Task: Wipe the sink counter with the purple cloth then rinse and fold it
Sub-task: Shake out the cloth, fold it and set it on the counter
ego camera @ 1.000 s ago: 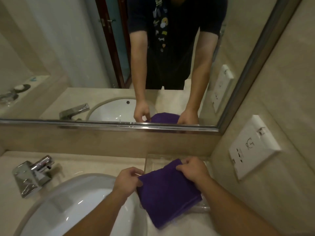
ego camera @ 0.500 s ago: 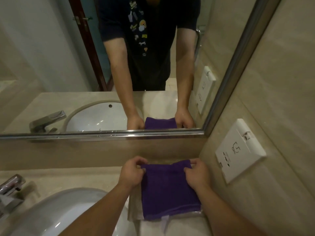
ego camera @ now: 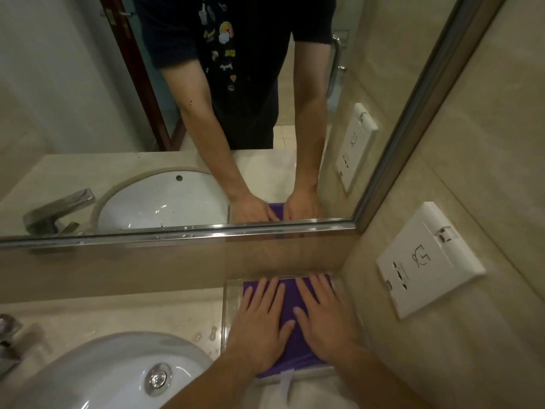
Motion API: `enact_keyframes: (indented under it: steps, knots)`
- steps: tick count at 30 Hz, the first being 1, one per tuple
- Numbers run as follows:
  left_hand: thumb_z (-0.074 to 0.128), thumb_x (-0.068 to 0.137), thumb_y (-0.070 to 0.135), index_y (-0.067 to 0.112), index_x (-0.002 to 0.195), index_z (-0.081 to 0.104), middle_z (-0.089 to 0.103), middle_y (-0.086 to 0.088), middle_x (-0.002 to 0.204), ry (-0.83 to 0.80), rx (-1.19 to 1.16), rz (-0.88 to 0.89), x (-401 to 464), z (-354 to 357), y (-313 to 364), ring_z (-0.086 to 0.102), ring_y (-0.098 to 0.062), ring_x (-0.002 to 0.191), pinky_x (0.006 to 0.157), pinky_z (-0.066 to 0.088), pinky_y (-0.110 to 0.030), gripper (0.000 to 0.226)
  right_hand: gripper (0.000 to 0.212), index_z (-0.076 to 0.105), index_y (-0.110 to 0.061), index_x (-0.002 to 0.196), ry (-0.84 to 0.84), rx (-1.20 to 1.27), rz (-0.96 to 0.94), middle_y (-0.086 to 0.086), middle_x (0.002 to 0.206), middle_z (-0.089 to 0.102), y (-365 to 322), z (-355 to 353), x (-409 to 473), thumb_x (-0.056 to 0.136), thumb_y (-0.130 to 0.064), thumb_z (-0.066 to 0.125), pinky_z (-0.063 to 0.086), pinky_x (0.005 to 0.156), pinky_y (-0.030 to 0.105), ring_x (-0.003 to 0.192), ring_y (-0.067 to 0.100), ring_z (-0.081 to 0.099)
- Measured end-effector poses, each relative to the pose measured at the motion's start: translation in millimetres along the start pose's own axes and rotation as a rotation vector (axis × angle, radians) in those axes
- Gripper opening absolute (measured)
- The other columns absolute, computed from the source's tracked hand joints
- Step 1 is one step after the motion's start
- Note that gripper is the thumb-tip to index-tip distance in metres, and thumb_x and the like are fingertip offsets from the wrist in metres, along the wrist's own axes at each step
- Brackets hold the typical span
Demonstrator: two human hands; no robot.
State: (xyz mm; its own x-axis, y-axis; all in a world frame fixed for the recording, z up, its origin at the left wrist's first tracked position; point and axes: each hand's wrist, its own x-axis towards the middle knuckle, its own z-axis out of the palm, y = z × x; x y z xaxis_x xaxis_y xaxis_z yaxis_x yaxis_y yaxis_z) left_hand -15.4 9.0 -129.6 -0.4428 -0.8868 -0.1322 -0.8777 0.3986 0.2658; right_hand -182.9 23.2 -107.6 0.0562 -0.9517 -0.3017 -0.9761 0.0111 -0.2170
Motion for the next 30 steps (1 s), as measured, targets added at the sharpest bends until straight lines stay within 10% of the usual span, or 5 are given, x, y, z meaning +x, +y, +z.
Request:
enact_keyframes:
  steps: [2, 5, 14, 21, 30]
  knots:
    - [0.018, 0.102, 0.061, 0.02, 0.158, 0.024, 0.019, -0.002, 0.165, 0.02, 0.093, 0.078, -4.1, 4.4, -10.8, 0.017, -0.022, 0.153, 0.122, 0.01, -0.038, 0.069, 0.073, -0.012, -0.035, 0.156, 0.024, -0.001, 0.035, -0.012, 0.156, -0.024, 7.1, 15.5, -6.0, 0.089, -0.061, 0.0, -0.002, 0.126, 0.04, 0.147, 0.008, -0.019]
    - [0.028, 0.099, 0.067, 0.022, 0.151, 0.044, 0.044, -0.003, 0.155, -0.022, 0.265, 0.218, 0.2, 3.1, -31.8, 0.042, -0.026, 0.143, 0.111, 0.022, -0.043, 0.07, 0.07, 0.02, -0.032, 0.157, 0.117, -0.045, 0.117, 0.0, 0.166, 0.017, -0.3, 28.1, -22.2, 0.095, -0.064, 0.02, 0.013, 0.119, 0.044, 0.151, 0.016, 0.019]
    - [0.029, 0.099, 0.052, 0.024, 0.159, 0.015, 0.002, -0.005, 0.167, 0.099, 0.146, 0.056, -2.1, -11.2, -5.6, -0.006, -0.023, 0.152, 0.119, -0.003, -0.042, 0.068, 0.068, 0.052, -0.017, 0.146, 0.134, -0.114, 0.058, 0.014, 0.155, 0.044, 1.8, 26.3, -22.6, 0.09, -0.054, 0.04, 0.023, 0.111, 0.048, 0.144, 0.029, 0.036]
    - [0.024, 0.1, 0.064, 0.029, 0.152, 0.04, 0.036, -0.005, 0.159, -0.055, 0.174, -0.07, -4.5, 10.6, -13.5, 0.033, -0.028, 0.146, 0.113, 0.016, -0.048, 0.065, 0.076, -0.027, -0.043, 0.15, 0.015, -0.047, 0.028, -0.003, 0.162, -0.032, 9.3, 18.6, -13.8, 0.081, -0.068, -0.005, -0.012, 0.123, 0.047, 0.149, 0.014, -0.03]
    - [0.029, 0.099, 0.052, 0.019, 0.157, 0.023, 0.01, -0.007, 0.166, 0.032, 0.184, -0.047, 1.8, 1.0, 5.7, 0.011, -0.025, 0.154, 0.122, 0.003, -0.044, 0.067, 0.066, 0.038, -0.022, 0.154, 0.12, -0.049, 0.14, 0.008, 0.162, 0.031, -9.2, 26.4, -4.4, 0.099, -0.053, 0.019, 0.011, 0.115, 0.046, 0.15, 0.027, 0.028]
